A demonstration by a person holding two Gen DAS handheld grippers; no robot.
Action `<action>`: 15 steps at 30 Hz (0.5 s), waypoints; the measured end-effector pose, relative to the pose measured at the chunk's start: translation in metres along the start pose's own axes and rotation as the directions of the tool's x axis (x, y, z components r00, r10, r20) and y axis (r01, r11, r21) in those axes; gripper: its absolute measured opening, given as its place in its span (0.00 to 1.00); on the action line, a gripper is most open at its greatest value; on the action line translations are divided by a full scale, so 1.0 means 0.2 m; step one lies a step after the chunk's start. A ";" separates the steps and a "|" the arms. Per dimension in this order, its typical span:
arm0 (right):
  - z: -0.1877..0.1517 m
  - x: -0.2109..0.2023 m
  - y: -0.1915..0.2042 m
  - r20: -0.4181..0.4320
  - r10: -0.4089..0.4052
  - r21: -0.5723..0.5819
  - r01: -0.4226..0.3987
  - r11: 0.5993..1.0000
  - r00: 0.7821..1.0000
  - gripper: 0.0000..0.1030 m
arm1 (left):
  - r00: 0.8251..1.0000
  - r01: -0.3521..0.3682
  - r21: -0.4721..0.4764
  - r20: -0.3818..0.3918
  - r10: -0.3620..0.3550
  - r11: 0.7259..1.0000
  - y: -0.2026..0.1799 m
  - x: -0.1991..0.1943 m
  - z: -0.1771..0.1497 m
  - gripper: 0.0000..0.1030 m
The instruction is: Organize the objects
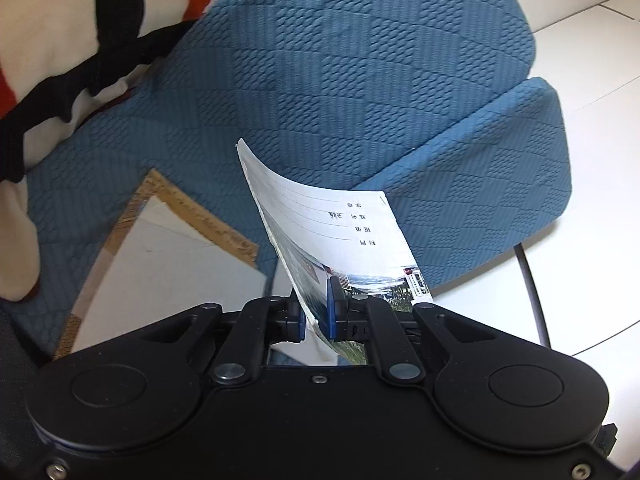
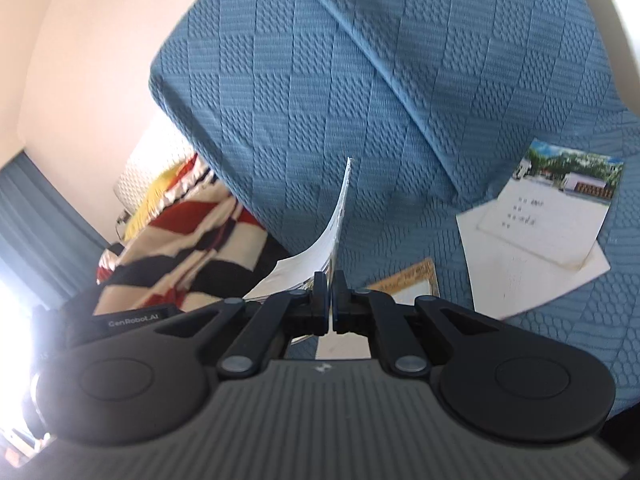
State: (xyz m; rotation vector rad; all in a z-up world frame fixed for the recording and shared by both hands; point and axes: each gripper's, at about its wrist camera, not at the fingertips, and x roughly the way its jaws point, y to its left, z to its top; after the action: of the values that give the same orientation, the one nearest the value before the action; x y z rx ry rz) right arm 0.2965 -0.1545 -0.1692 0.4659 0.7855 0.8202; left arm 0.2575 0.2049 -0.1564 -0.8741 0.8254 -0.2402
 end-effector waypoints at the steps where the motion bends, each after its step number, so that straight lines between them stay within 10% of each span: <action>1: -0.02 0.02 0.00 -0.010 -0.008 -0.003 0.008 1.000 1.000 0.05 | 1.000 -0.006 0.001 -0.004 0.006 1.000 0.03 0.00 0.00 0.09; 15: -0.28 0.25 -0.01 -0.125 -0.114 -0.076 0.105 0.992 0.986 0.05 | 0.988 -0.127 -0.042 -0.093 0.123 0.991 0.38 0.14 -0.06 0.09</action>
State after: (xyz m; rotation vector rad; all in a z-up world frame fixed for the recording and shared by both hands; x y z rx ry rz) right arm 0.2758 -0.1130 -0.2277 0.3073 0.8914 0.7778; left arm 0.2564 0.2330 -0.2339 -0.8572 0.9705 -0.1515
